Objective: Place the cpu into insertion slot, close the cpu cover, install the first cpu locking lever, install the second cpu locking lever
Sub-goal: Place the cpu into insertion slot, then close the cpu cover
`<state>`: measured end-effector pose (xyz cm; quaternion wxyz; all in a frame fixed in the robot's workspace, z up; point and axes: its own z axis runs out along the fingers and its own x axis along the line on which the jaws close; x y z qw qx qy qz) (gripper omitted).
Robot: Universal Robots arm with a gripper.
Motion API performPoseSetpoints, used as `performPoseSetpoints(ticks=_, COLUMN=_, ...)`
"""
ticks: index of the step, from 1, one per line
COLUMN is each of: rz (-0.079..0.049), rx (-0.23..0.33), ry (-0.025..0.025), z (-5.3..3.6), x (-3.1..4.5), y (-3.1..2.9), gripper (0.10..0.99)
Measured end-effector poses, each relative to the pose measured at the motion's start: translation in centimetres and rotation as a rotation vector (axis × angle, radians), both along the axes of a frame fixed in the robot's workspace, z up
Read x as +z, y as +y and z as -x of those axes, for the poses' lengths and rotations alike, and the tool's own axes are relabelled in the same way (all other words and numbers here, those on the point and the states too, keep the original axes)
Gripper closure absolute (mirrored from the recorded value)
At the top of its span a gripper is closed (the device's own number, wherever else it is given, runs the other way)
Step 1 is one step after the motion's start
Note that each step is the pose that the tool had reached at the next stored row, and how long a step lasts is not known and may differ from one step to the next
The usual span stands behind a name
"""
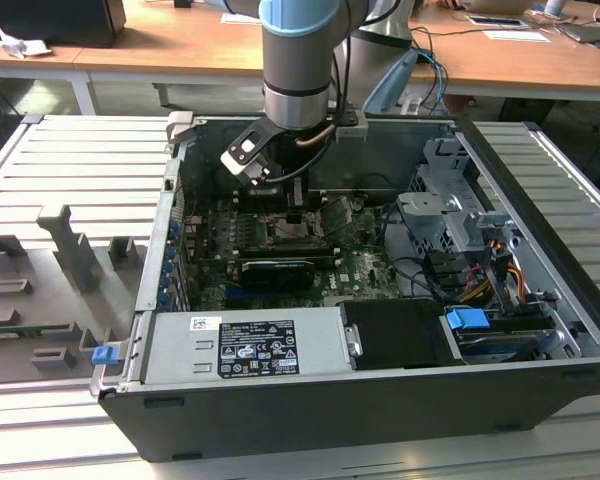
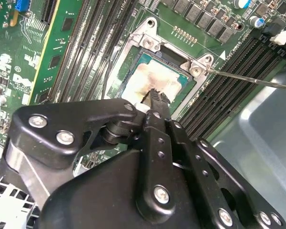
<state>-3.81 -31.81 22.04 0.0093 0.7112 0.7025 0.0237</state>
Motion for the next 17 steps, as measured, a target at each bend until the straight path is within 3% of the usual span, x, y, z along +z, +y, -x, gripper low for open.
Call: performPoseSetpoints(ticks=17, rz=0.000, rx=0.000, ry=-0.0001, z=-0.02, x=1.01, y=0.00, gripper=0.980)
